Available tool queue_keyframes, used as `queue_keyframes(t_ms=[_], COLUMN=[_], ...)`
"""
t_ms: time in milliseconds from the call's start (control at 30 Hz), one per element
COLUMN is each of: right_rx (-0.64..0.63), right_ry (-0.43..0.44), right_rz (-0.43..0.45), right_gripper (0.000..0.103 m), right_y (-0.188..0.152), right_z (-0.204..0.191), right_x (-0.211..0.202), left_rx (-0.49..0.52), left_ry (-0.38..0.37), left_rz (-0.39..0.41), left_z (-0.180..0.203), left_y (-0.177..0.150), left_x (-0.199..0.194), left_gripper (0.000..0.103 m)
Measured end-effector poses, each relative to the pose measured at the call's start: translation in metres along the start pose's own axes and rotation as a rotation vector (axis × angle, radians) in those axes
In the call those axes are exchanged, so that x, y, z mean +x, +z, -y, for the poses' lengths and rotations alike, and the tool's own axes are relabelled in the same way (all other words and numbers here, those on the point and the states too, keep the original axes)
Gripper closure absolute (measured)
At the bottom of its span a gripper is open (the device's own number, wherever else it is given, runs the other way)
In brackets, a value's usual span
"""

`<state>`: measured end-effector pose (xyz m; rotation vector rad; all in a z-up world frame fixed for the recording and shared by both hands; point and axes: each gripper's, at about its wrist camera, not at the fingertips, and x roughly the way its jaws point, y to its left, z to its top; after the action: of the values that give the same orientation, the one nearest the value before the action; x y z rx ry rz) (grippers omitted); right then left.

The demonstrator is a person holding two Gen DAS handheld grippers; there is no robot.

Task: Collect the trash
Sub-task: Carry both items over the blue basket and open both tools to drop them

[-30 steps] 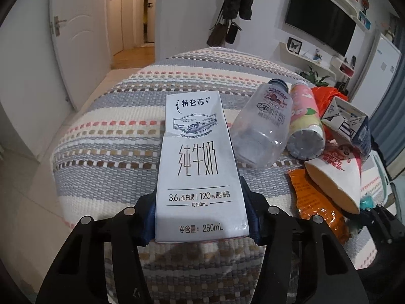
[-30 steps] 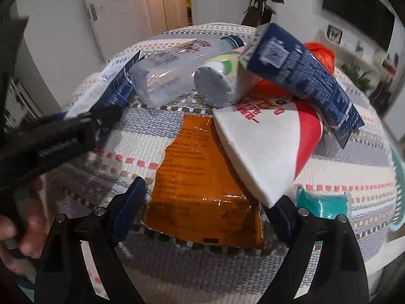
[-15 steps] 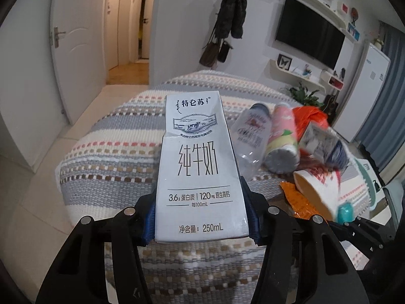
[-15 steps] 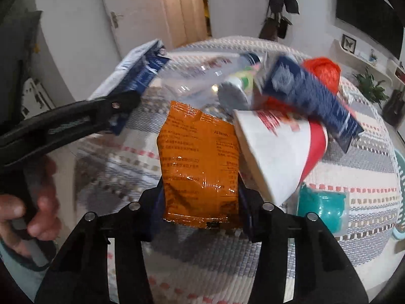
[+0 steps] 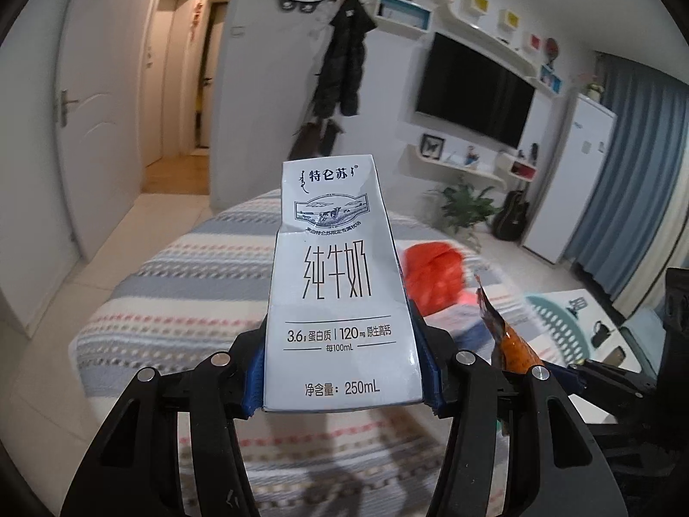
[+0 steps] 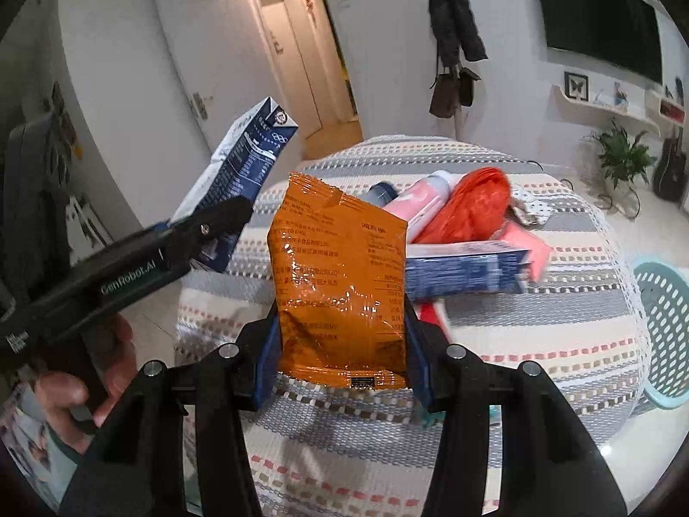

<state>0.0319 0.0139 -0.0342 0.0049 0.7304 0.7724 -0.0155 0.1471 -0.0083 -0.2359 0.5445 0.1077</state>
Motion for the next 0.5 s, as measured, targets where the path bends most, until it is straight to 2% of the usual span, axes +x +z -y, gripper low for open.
queue_keyframes(t_ms=[167, 333, 500], right_rx=[0.006, 0.038, 0.091], right_ry=[-0.07, -0.193, -0.316], right_rz=[0.08, 0.156, 0.198], right_gripper=[0.057, 0.057, 0.057], right_y=[0.012, 0.022, 0.025], right_z=[0.022, 0.059, 0.105], right_x=[-0.03, -0.059, -0.077], left_rx=[0.032, 0.071, 0.133], left_ry=[-0.05, -0.09, -0.15], left_rz=[-0.001, -0.002, -0.014], left_z=[0.032, 0.065, 0.117], left_y=[0.012, 0.02, 0.027], left_x=[0.01, 0.021, 0.038], left_gripper=[0.05, 0.05, 0.05])
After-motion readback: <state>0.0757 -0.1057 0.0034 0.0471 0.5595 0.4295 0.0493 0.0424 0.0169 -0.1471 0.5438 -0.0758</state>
